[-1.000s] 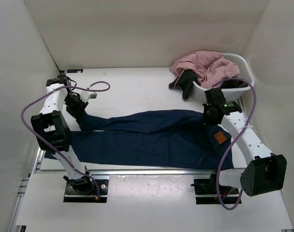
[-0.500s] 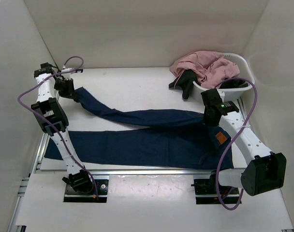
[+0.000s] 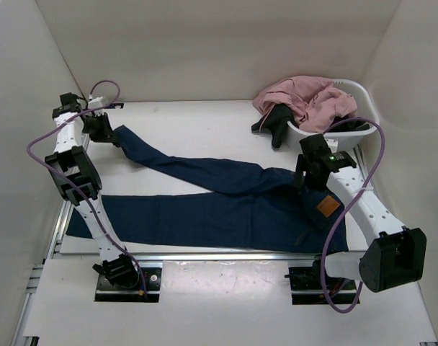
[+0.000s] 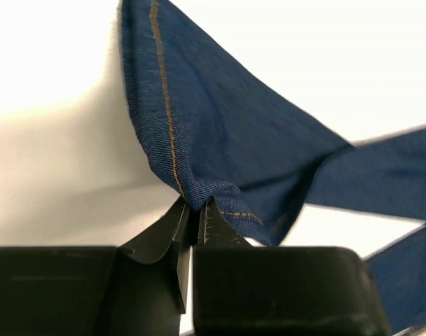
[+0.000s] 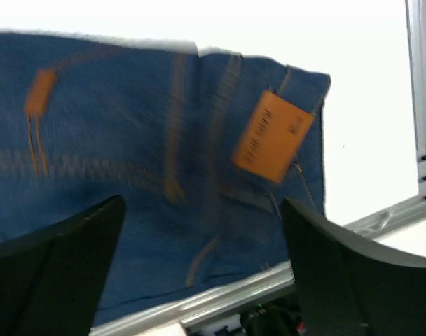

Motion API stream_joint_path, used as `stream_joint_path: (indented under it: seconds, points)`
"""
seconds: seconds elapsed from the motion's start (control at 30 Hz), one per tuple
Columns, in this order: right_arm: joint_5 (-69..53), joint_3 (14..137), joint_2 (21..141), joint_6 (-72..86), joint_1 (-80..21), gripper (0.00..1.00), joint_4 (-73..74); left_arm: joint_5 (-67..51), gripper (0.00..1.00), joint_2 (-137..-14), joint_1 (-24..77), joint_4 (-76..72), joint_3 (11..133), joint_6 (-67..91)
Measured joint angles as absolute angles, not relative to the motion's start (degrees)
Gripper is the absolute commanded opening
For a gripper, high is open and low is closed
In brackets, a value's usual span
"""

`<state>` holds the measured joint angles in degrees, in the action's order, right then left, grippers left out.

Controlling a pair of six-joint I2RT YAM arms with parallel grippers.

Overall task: Fold and stack the trousers
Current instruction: Fold the trousers

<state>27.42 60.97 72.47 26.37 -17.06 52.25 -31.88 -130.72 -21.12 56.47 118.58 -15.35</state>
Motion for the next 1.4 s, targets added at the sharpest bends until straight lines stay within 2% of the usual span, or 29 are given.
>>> stream_joint_path:
  seconds: [0.17, 0.33, 0.57, 0.73, 1.03, 1.23, 1.4]
  points:
    - [28.97, 62.72, 72.36, 22.57, -22.33, 0.99, 53.49, -31.00, 0.14, -118.93, -18.31, 56.69, 108.49, -20.84]
    - [22.92, 72.60, 75.29, 15.44, -32.03, 0.99, 45.17, -29.45, 0.14, -107.68, -15.42, 57.52, 103.68, -24.08]
    - [11.64, 104.86, 108.53, 3.44, -41.80, 0.99, 35.79, -31.68, 0.14, -102.76, -15.97, 62.94, 103.39, -25.26]
    - [5.13, 110.02, 121.40, -0.19, -48.97, 0.99, 32.77, -39.57, 0.14, -102.76, -15.03, 66.46, 103.57, -24.91]
    - [-0.21, 117.99, 122.50, 7.44, -52.62, 0.99, 20.29, -48.75, 0.14, -102.06, -2.44, 67.44, 103.94, -23.22]
    - [-0.08, 118.28, 122.54, 16.34, -52.58, 0.99, 15.03, -50.35, 0.14, -99.63, -2.68, 65.12, 104.64, -20.40]
    - [2.68, 117.97, 122.54, 21.17, -52.95, 0.93, 12.78, -51.99, 0.14, -99.29, -3.75, 62.46, 105.71, -16.95]
